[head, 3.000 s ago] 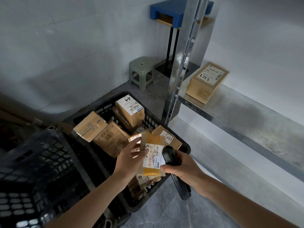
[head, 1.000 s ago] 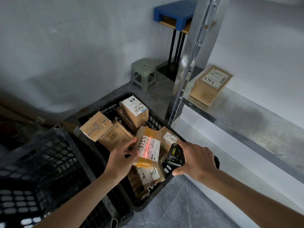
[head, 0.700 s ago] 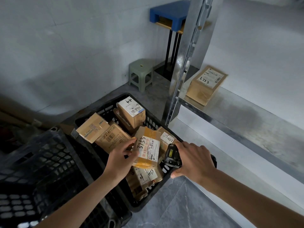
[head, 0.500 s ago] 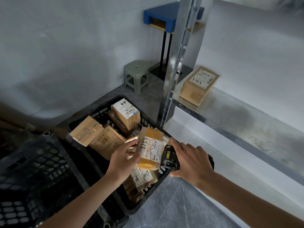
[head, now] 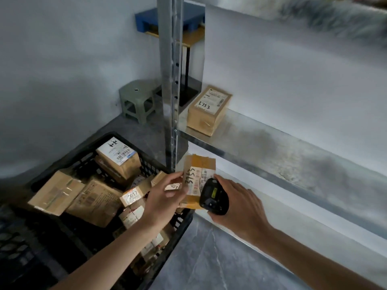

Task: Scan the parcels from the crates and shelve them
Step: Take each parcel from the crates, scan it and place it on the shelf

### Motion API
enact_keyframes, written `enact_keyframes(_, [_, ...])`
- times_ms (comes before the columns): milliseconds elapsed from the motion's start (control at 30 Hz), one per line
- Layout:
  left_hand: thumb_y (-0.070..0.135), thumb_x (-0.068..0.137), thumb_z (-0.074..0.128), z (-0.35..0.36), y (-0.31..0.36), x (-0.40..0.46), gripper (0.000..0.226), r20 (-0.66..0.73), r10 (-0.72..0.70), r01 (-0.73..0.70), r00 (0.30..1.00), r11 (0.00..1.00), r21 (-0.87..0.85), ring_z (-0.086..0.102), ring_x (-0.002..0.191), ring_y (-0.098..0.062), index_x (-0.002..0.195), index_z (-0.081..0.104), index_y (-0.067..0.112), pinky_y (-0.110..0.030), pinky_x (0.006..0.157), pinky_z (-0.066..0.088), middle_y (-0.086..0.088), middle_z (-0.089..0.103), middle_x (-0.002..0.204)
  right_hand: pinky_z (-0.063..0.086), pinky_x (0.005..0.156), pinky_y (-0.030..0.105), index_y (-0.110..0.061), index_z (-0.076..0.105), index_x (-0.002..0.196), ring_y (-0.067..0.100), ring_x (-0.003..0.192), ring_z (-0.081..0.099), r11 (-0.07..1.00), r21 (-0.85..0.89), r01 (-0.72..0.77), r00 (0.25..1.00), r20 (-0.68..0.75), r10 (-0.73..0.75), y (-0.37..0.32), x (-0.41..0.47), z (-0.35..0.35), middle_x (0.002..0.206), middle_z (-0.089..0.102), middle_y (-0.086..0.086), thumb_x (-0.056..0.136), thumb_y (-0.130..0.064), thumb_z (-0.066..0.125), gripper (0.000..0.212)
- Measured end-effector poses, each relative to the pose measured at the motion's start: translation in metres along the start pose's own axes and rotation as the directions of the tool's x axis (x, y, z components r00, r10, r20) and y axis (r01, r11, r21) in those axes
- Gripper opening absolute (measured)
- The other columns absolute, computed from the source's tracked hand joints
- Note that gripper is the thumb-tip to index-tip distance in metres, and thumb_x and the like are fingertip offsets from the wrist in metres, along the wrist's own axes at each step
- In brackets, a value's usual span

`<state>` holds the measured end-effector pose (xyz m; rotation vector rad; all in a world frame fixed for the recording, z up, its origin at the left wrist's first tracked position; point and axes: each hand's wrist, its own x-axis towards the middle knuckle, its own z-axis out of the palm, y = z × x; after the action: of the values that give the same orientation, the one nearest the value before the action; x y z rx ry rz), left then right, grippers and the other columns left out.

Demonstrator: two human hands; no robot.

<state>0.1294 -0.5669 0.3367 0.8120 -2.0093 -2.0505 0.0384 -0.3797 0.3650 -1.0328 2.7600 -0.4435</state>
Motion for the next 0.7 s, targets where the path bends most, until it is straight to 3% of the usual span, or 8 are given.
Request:
enact_keyframes(167, [0.019, 0.087, 0.075, 0.028, 0.022, 0.018, 0.037, 0.149, 0.026, -0.029, 0.988, 0.999, 0.018, 0.073, 0.097, -0.006, 0.119, 0.063, 0.033, -0.020, 0.069, 0.059, 0.016, 0.073, 0.106, 0.046, 0.089, 0.028, -0.034, 0.047, 0.146, 0.012, 0.110, 0.061, 0.991, 0.006, -0.136, 0.987, -0.086, 0.136, 0.026, 0.002, -0.021, 0.131, 0.065, -0.015, 0.070, -0.045, 0.083, 0.085])
enact_keyframes(300, [0.012, 0.077, 0.085, 0.042, 0.041, 0.041, 0.062, 0.272, 0.022, -0.050, 0.962, 0.994, 0.097, 0.067, 0.106, 0.001, 0.124, 0.059, 0.042, -0.013, 0.072, 0.056, 0.030, 0.067, 0.112, 0.044, 0.077, 0.026, -0.036, 0.055, 0.138, 0.017, 0.100, 0.067, 0.977, 0.034, -0.209, 0.963, -0.166, 0.212, 0.045, 0.013, -0.035, 0.120, 0.070, -0.013, 0.064, -0.041, 0.082, 0.079])
enact_keyframes(400, [0.011, 0.075, 0.086, 0.051, 0.049, 0.062, 0.070, 0.336, 0.033, -0.081, 0.941, 0.988, 0.130, 0.063, 0.115, -0.001, 0.133, 0.058, 0.038, -0.030, 0.094, 0.057, 0.026, 0.064, 0.125, 0.046, 0.079, 0.029, -0.035, 0.053, 0.140, 0.019, 0.099, 0.066, 0.974, 0.023, -0.223, 0.960, -0.170, 0.224, 0.055, 0.026, -0.042, 0.120, 0.070, -0.011, 0.066, -0.041, 0.079, 0.079])
enact_keyframes(433, [0.011, 0.076, 0.085, 0.053, 0.051, 0.070, 0.068, 0.345, 0.047, -0.097, 0.937, 0.987, 0.130, 0.063, 0.116, -0.002, 0.132, 0.057, 0.038, -0.030, 0.096, 0.055, 0.025, 0.063, 0.127, 0.047, 0.081, 0.030, -0.035, 0.052, 0.141, 0.019, 0.101, 0.066, 0.974, 0.019, -0.228, 0.959, -0.169, 0.228, 0.058, 0.032, -0.044, 0.122, 0.069, -0.012, 0.067, -0.041, 0.079, 0.079])
enact_keyframes(533, [0.012, 0.080, 0.082, 0.057, 0.055, 0.093, 0.062, 0.376, 0.089, -0.147, 0.922, 0.981, 0.130, 0.063, 0.114, 0.002, 0.127, 0.056, 0.043, -0.017, 0.085, 0.055, 0.026, 0.065, 0.125, 0.044, 0.079, 0.029, -0.036, 0.050, 0.142, 0.017, 0.102, 0.064, 0.970, 0.011, -0.243, 0.959, -0.148, 0.242, 0.066, 0.053, -0.047, 0.122, 0.067, -0.013, 0.068, -0.041, 0.078, 0.079])
enact_keyframes(633, [0.012, 0.082, 0.081, 0.060, 0.055, 0.120, 0.063, 0.378, 0.107, -0.177, 0.920, 0.972, 0.155, 0.061, 0.116, 0.003, 0.130, 0.054, 0.043, -0.023, 0.093, 0.052, 0.020, 0.064, 0.129, 0.043, 0.076, 0.027, -0.038, 0.049, 0.140, 0.017, 0.100, 0.064, 0.968, 0.021, -0.252, 0.960, -0.118, 0.253, 0.075, 0.077, -0.044, 0.119, 0.067, -0.013, 0.067, -0.043, 0.077, 0.078])
enact_keyframes(700, [0.013, 0.084, 0.080, 0.062, 0.055, 0.137, 0.063, 0.386, 0.119, -0.200, 0.915, 0.964, 0.176, 0.060, 0.116, 0.007, 0.133, 0.052, 0.042, -0.016, 0.090, 0.049, 0.021, 0.064, 0.128, 0.045, 0.077, 0.027, -0.037, 0.048, 0.141, 0.016, 0.100, 0.063, 0.968, 0.030, -0.248, 0.961, -0.118, 0.250, 0.082, 0.092, -0.042, 0.121, 0.067, -0.013, 0.068, -0.044, 0.076, 0.079])
